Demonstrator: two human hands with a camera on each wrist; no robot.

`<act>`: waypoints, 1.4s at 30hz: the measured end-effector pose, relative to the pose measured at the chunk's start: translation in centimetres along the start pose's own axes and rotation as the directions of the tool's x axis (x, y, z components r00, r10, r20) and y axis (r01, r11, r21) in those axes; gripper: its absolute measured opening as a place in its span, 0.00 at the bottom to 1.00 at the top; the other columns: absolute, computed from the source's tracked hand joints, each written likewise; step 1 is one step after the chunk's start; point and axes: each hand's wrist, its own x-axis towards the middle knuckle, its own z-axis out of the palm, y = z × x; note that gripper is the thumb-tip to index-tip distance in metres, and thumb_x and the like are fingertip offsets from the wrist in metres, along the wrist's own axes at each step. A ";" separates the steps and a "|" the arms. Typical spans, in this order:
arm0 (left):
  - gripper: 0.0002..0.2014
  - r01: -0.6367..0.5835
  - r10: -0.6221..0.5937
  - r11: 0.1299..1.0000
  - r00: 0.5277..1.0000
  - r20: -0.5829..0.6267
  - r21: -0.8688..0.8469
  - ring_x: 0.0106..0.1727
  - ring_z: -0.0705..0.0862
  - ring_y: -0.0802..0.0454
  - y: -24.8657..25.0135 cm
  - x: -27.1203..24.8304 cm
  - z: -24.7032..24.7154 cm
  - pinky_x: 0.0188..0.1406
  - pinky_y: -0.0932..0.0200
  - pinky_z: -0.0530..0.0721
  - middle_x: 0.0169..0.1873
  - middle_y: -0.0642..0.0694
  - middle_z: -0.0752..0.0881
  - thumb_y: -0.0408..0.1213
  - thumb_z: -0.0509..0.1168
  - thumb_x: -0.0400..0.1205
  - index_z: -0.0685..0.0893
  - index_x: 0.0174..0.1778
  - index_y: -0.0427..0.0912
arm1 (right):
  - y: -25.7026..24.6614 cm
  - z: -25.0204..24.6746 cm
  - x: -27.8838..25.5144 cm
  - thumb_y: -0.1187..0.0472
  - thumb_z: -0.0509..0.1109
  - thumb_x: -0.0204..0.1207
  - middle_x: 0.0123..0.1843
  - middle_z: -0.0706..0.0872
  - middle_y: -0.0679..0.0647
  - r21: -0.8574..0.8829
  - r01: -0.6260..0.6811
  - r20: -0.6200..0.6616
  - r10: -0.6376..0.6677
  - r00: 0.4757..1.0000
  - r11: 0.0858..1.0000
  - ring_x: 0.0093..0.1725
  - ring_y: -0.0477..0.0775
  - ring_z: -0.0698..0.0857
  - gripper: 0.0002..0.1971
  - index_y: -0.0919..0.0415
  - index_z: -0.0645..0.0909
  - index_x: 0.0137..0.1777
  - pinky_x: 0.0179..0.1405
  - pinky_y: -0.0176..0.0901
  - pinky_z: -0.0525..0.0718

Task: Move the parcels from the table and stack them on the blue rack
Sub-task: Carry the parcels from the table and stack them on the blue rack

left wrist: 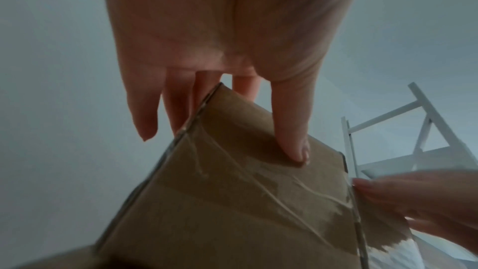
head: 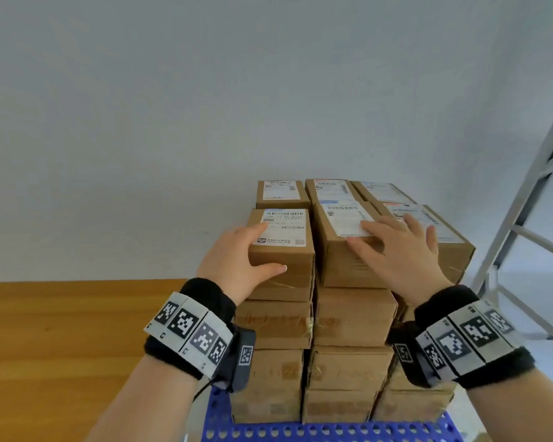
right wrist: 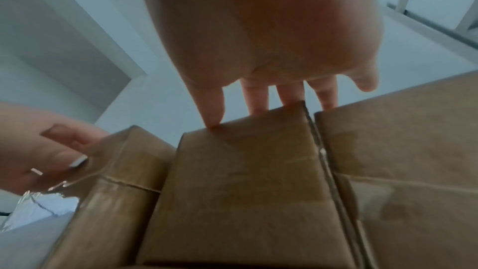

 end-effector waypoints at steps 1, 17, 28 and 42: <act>0.39 0.013 -0.013 1.000 1.000 -0.003 -0.003 0.71 0.70 0.53 0.2 0.2 0.2 0.69 0.57 0.69 0.72 0.50 0.72 0.54 0.71 0.73 0.63 0.78 0.53 | 0.5 0.1 0.1 0.33 0.50 0.78 0.80 0.65 0.49 -0.001 -0.004 0.016 0.004 1.000 1.000 0.82 0.62 0.50 0.29 0.43 0.67 0.76 0.79 0.65 0.37; 0.34 0.074 -0.074 0.997 0.995 -0.074 -0.007 0.75 0.66 0.53 1.6 1.0 2.0 0.71 0.60 0.64 0.77 0.49 0.65 0.55 0.66 0.77 0.64 0.78 0.50 | 2.2 1.2 0.3 0.31 0.46 0.77 0.82 0.61 0.49 -0.047 0.078 -0.022 -0.079 0.997 0.996 0.81 0.59 0.56 0.31 0.38 0.60 0.78 0.79 0.63 0.45; 0.34 0.081 -0.084 0.996 0.992 -0.096 -0.027 0.75 0.65 0.51 1.0 0.9 2.5 0.70 0.60 0.64 0.75 0.46 0.68 0.57 0.62 0.78 0.64 0.79 0.49 | 2.1 1.0 0.7 0.32 0.49 0.77 0.82 0.59 0.49 0.025 0.067 0.028 -0.067 0.997 0.997 0.82 0.60 0.53 0.30 0.38 0.61 0.78 0.79 0.64 0.41; 0.38 0.265 -0.420 0.856 0.857 -0.299 -0.444 0.76 0.67 0.45 1.3 0.2 4.7 0.71 0.50 0.66 0.77 0.41 0.66 0.59 0.58 0.80 0.56 0.81 0.43 | 9.7 0.3 1.3 0.42 0.61 0.78 0.78 0.66 0.56 0.459 -0.152 -0.194 0.265 0.944 0.876 0.77 0.58 0.62 0.24 0.47 0.73 0.73 0.76 0.61 0.65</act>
